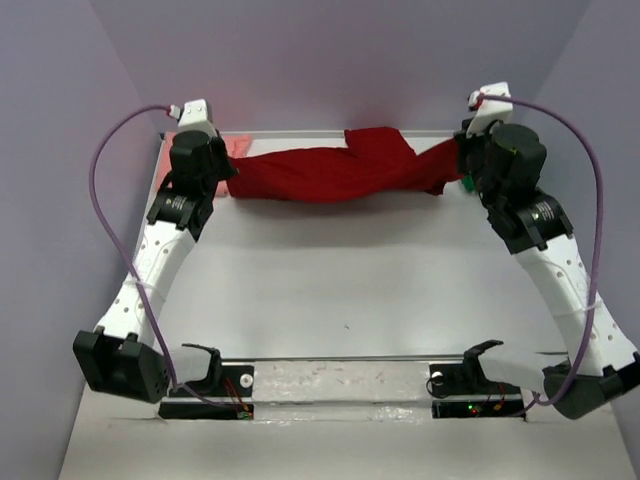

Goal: Fold and stack the t-shirts
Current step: Flatten the tshirt out

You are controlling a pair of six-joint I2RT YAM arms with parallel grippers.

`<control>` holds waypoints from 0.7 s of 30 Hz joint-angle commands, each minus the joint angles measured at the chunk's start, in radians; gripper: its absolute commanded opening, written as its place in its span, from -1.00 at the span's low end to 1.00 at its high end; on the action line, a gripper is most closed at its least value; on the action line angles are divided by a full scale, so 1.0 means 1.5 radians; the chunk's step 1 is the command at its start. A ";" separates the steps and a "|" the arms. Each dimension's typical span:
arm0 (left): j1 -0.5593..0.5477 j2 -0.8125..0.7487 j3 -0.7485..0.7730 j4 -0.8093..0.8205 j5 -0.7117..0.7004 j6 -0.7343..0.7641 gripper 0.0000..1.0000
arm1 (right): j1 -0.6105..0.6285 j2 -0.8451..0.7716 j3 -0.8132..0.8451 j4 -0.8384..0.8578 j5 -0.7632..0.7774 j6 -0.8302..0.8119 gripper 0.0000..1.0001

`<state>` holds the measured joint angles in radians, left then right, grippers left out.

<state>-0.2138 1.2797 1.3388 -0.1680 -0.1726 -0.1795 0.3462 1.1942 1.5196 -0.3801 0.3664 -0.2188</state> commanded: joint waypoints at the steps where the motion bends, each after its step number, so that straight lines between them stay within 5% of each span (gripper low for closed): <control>1: -0.026 -0.146 -0.075 0.031 -0.032 -0.083 -1.00 | 0.055 -0.088 -0.055 -0.051 0.053 0.099 -1.00; 5: -0.125 -0.222 -0.127 -0.022 -0.100 -0.102 -1.00 | 0.109 -0.146 -0.132 -0.133 0.100 0.182 -1.00; 13: -0.198 -0.316 -0.197 -0.145 -0.136 -0.205 -1.00 | 0.129 -0.216 -0.151 -0.346 0.075 0.378 -1.00; 21: -0.247 -0.376 -0.191 -0.266 -0.179 -0.278 -1.00 | 0.135 -0.256 -0.181 -0.479 0.032 0.456 -1.00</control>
<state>-0.5671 0.7681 1.0473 -0.4931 -0.3813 -0.5125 0.5385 0.8356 1.2587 -0.9676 0.4362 0.3607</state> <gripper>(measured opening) 0.026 0.017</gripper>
